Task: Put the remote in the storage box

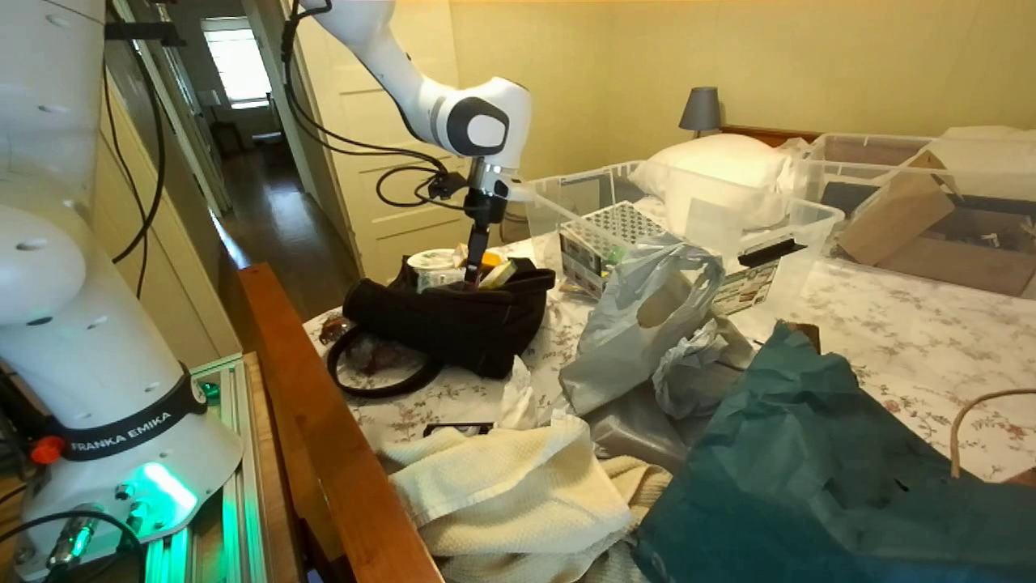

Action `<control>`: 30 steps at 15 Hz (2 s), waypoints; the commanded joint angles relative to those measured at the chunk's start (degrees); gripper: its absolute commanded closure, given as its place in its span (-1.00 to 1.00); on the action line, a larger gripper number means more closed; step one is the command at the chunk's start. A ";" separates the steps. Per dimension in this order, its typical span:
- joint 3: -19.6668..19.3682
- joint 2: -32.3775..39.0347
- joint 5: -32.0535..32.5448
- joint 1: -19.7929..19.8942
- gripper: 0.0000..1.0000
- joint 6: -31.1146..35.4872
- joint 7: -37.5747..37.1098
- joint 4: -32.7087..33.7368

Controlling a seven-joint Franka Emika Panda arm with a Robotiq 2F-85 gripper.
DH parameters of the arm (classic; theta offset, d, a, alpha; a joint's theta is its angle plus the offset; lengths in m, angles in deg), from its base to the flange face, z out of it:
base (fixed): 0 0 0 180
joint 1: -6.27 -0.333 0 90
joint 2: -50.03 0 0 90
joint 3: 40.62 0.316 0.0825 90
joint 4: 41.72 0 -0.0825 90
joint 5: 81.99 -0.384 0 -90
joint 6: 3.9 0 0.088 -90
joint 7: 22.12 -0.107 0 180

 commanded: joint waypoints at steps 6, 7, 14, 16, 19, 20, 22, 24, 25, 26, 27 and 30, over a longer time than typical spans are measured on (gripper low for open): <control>-2.54 5.17 3.49 -3.43 -1.00 0.09 -10.10 1.57; -2.61 5.66 3.72 -3.52 -0.87 -0.02 -10.69 1.81; -2.79 7.73 4.24 -3.48 0.20 0.08 -11.87 2.86; -2.72 7.88 4.04 -3.33 0.47 0.36 -11.57 3.05; -2.48 8.13 3.60 -2.94 0.48 1.22 -10.59 3.14; -2.35 8.07 3.40 -2.77 0.48 1.92 -10.13 2.90; -2.03 7.57 2.80 -2.32 0.48 3.68 -8.90 2.16; -2.02 6.06 2.83 -2.28 0.48 5.98 -8.03 0.76; -1.89 5.12 2.70 -2.14 0.48 7.57 -7.19 -0.07; -1.80 4.23 2.65 -2.03 0.48 9.17 -6.23 -0.85; -1.86 3.52 2.71 -2.08 0.48 10.29 -5.66 -1.38; -1.77 0.09 2.90 -2.11 0.48 13.14 -3.16 -4.11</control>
